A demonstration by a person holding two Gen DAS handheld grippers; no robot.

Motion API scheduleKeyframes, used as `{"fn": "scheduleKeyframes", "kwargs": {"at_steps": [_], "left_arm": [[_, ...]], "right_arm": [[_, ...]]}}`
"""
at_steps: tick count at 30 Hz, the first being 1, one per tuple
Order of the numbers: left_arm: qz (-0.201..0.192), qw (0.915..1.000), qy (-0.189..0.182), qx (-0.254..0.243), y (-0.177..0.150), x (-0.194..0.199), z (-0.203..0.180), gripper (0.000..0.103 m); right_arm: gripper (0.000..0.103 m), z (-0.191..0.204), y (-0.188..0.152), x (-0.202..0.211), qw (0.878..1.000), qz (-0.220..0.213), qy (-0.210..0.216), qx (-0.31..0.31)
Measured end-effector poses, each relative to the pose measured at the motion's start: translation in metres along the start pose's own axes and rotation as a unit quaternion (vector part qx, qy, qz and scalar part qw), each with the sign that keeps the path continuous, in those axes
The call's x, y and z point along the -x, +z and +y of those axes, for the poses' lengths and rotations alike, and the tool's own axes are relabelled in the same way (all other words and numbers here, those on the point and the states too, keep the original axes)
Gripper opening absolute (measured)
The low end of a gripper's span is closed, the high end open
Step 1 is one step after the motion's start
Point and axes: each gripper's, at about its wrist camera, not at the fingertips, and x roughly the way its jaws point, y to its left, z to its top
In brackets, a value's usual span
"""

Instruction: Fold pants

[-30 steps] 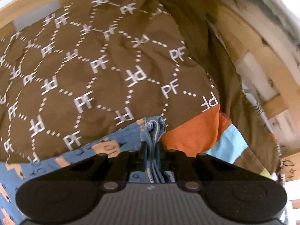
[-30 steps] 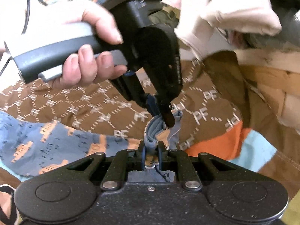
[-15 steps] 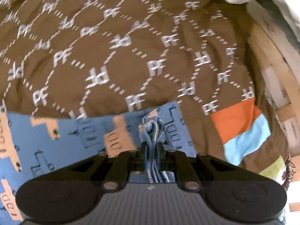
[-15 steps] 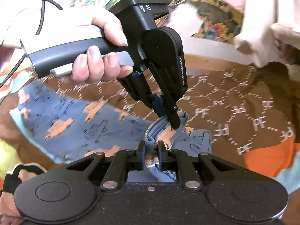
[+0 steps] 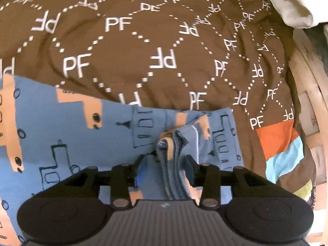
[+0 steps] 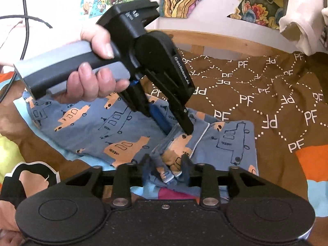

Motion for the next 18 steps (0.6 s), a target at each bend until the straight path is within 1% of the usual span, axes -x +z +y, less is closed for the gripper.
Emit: {"fn": "scheduleKeyframes", "kwargs": {"at_steps": [4, 5, 7, 9, 12, 14, 16, 17, 18], "left_arm": [[-0.004, 0.9998, -0.013, 0.013, 0.000, 0.000, 0.007, 0.045], [-0.005, 0.9997, -0.015, 0.016, 0.000, -0.001, 0.007, 0.045], [-0.006, 0.9997, -0.014, 0.019, 0.000, -0.002, 0.007, 0.045], [-0.007, 0.9998, -0.009, 0.017, -0.001, -0.003, 0.005, 0.045], [-0.009, 0.9998, -0.004, 0.015, -0.002, -0.003, 0.003, 0.042], [-0.008, 0.9998, -0.004, 0.018, -0.002, -0.003, 0.002, 0.039], [-0.007, 0.9996, -0.009, 0.025, -0.001, -0.003, 0.003, 0.031], [-0.006, 0.9995, -0.012, 0.029, -0.001, -0.003, 0.002, 0.026], [-0.006, 0.9994, -0.012, 0.033, -0.001, -0.004, 0.002, 0.025]], "right_arm": [[0.040, 0.002, 0.000, -0.001, 1.000, 0.000, -0.009, 0.015], [0.042, 0.003, 0.001, -0.002, 1.000, -0.001, -0.012, 0.020], [0.044, 0.008, 0.001, -0.003, 0.999, -0.005, -0.023, 0.039], [0.045, 0.013, 0.001, -0.003, 0.997, -0.013, -0.033, 0.062], [0.044, 0.017, 0.001, -0.004, 0.996, -0.017, -0.033, 0.077], [0.041, 0.019, 0.002, -0.005, 0.996, -0.015, -0.032, 0.080], [0.035, 0.020, 0.001, -0.006, 0.996, -0.011, -0.029, 0.083], [0.029, 0.021, 0.001, -0.006, 0.996, -0.010, -0.028, 0.085], [0.027, 0.021, 0.001, -0.006, 0.996, -0.010, -0.026, 0.087]]}}
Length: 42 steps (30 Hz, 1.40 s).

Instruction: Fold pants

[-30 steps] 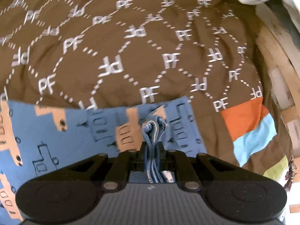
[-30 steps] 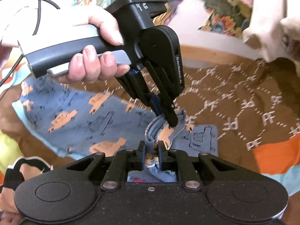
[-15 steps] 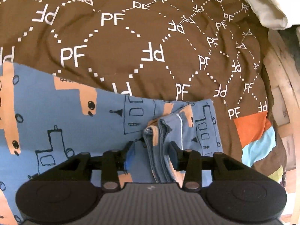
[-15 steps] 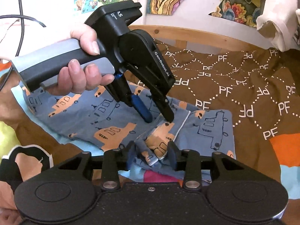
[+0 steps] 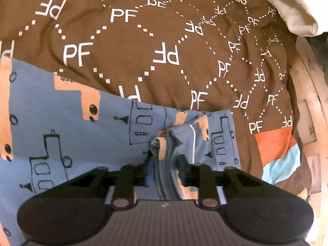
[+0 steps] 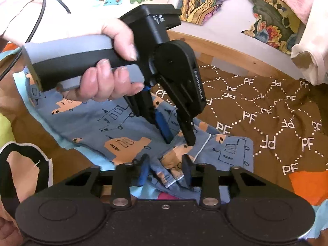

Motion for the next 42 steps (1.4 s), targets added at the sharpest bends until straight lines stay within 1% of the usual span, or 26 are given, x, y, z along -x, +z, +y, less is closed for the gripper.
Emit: {"fn": "scheduleKeyframes", "kwargs": {"at_steps": [1, 3, 8, 13, 17, 21, 25, 26, 30, 38, 42], "left_arm": [[-0.001, 1.0000, 0.004, 0.001, 0.000, 0.000, -0.001, 0.024], [-0.006, 0.9999, 0.011, -0.004, -0.002, 0.000, -0.005, 0.018], [-0.023, 0.9990, 0.027, -0.028, -0.007, 0.003, -0.017, 0.012], [-0.049, 0.9947, 0.055, -0.072, -0.015, 0.008, -0.034, 0.010], [-0.064, 0.9889, 0.073, -0.112, -0.020, 0.011, -0.046, 0.009], [-0.070, 0.9893, 0.069, -0.108, -0.021, 0.015, -0.045, 0.009], [-0.077, 0.9891, 0.065, -0.108, -0.023, 0.022, -0.039, 0.009], [-0.078, 0.9891, 0.064, -0.107, -0.023, 0.025, -0.038, 0.009], [-0.083, 0.9886, 0.063, -0.108, -0.025, 0.036, -0.031, 0.009], [-0.088, 0.9885, 0.071, -0.100, -0.028, 0.048, -0.014, 0.009], [-0.095, 0.9891, 0.072, -0.086, -0.029, 0.058, 0.000, 0.009]], "right_arm": [[0.026, 0.001, 0.000, 0.001, 1.000, 0.000, 0.000, 0.001], [0.021, 0.000, 0.000, 0.001, 1.000, 0.001, 0.002, -0.004], [0.017, -0.006, 0.000, 0.002, 1.000, 0.004, 0.010, -0.028], [0.016, -0.016, 0.001, 0.003, 0.997, 0.005, 0.022, -0.072], [0.016, -0.018, 0.002, 0.004, 0.996, 0.005, 0.025, -0.086], [0.015, -0.016, 0.002, 0.006, 0.996, 0.003, 0.024, -0.086], [0.015, -0.019, 0.000, 0.007, 0.995, -0.005, 0.032, -0.091], [0.015, -0.020, 0.000, 0.007, 0.995, -0.011, 0.040, -0.086], [0.015, -0.019, 0.001, 0.008, 0.995, -0.018, 0.047, -0.081], [0.015, -0.011, 0.011, 0.002, 0.991, -0.017, 0.073, -0.109], [0.015, -0.003, 0.020, 0.000, 0.989, -0.024, 0.086, -0.118]]}}
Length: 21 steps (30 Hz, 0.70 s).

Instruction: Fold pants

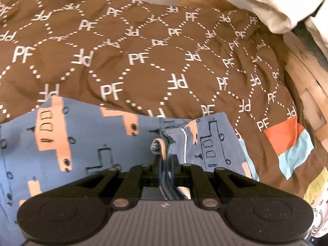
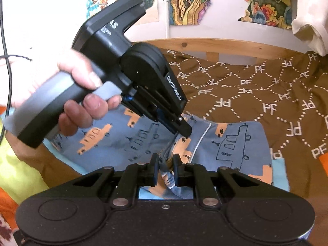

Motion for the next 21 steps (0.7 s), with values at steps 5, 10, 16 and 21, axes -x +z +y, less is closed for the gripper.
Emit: {"fn": "scheduleKeyframes", "kwargs": {"at_steps": [5, 10, 16, 21], "left_arm": [[0.000, 0.9999, 0.004, 0.016, -0.004, 0.010, 0.021, 0.009], [-0.002, 0.9997, 0.008, 0.024, -0.008, 0.017, 0.033, 0.009], [-0.002, 0.9995, 0.018, 0.026, -0.009, 0.022, 0.045, 0.009], [-0.001, 0.9993, 0.025, 0.029, -0.012, 0.028, 0.057, 0.009]], "right_arm": [[0.015, 0.012, 0.007, -0.008, 1.000, 0.002, 0.020, -0.006], [0.015, 0.023, 0.010, -0.016, 0.999, 0.007, 0.038, -0.004], [0.015, 0.035, 0.012, -0.026, 0.999, 0.016, 0.052, 0.000], [0.015, 0.045, 0.011, -0.034, 0.998, 0.024, 0.062, 0.012]]}}
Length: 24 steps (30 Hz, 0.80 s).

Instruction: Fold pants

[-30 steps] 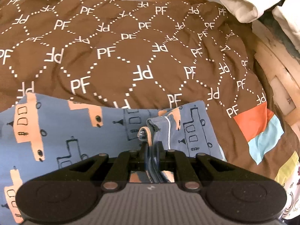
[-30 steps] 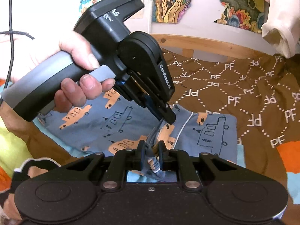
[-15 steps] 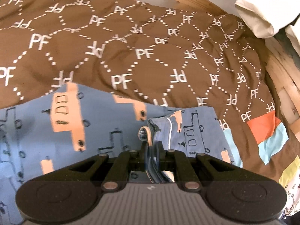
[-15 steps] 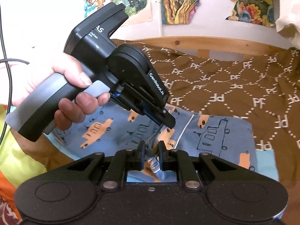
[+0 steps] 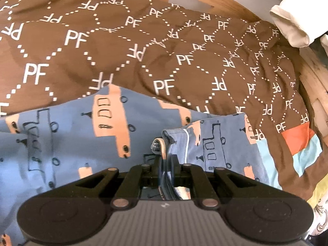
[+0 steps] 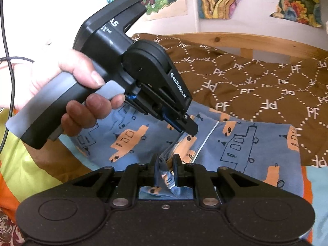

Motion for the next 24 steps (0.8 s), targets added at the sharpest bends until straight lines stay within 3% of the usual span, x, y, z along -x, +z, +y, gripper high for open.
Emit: {"fn": "scheduleKeyframes", "kwargs": {"at_steps": [24], "left_arm": [[0.005, 0.9996, 0.020, 0.021, -0.008, 0.014, 0.045, 0.009]], "right_arm": [[0.015, 0.022, 0.003, -0.029, 0.999, 0.028, 0.037, 0.012]]}}
